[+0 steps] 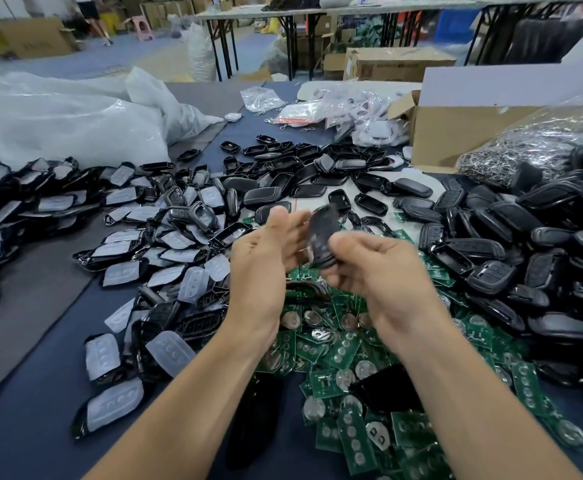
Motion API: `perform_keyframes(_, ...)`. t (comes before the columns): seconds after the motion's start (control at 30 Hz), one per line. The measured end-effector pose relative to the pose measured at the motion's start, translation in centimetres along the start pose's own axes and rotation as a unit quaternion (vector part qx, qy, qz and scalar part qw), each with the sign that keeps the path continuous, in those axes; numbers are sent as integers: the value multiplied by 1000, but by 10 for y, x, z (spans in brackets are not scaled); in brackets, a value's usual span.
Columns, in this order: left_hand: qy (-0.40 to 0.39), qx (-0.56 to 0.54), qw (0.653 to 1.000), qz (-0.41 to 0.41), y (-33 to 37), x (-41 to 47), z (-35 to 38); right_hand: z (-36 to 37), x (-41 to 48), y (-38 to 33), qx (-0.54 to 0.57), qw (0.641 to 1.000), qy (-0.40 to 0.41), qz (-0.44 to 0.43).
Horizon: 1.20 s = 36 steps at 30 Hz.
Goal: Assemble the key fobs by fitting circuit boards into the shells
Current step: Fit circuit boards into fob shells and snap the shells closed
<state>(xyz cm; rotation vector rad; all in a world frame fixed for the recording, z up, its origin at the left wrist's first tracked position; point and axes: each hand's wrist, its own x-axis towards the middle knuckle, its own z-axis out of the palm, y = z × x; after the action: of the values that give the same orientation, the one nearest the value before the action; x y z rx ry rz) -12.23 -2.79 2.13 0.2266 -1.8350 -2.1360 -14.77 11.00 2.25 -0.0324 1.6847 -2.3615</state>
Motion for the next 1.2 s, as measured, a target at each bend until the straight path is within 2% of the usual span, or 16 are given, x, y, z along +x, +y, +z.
perform_keyframes(0.03,4,5,1000,10,0,2,-2,-11,2,-8,85,996,9,-4)
perform_keyframes(0.1,26,4,999,18,0,6,-6,-37,3,-25,271,961,-22,-49)
perform_keyframes(0.17,57,4,998,19,1,10,-10,-47,3,-33,281,955,-50,-86)
perform_keyframes(0.23,89,1,996,13,1,13,-14,-41,6,-25,149,987,-7,-56)
perform_keyframes(0.3,120,-2,993,3,1,17,-19,-25,8,-12,-56,996,55,-45)
perform_keyframes(0.37,149,-9,989,-7,1,21,-24,-11,7,-1,-251,960,78,-96)
perform_keyframes(0.43,175,-15,984,-16,2,25,-29,-3,10,8,-373,917,45,-137)
perform_keyframes(0.53,192,-18,981,-15,2,29,-32,4,16,22,-567,816,-42,-100)
perform_keyframes(0.6,189,-12,982,-11,2,30,-32,8,18,27,-623,772,-69,-109)
perform_keyframes(0.63,185,-3,983,-8,1,30,-32,7,18,28,-622,771,-64,-118)
perform_keyframes(0.7,183,45,982,-4,0,32,-33,5,16,26,-586,800,-18,-131)
perform_keyframes(0.77,179,149,972,5,-4,33,-37,3,16,26,-569,811,18,-135)
perform_keyframes(0.87,116,369,922,30,-9,34,-41,3,15,28,-568,811,34,-136)
perform_keyframes(0.97,63,490,869,24,-10,36,-41,3,14,27,-549,819,62,-155)
perform_keyframes(1.03,58,499,864,17,-11,37,-40,2,13,26,-526,831,83,-161)
perform_keyframes(1.2,115,415,900,67,-10,35,-41,0,12,24,-418,882,119,-180)
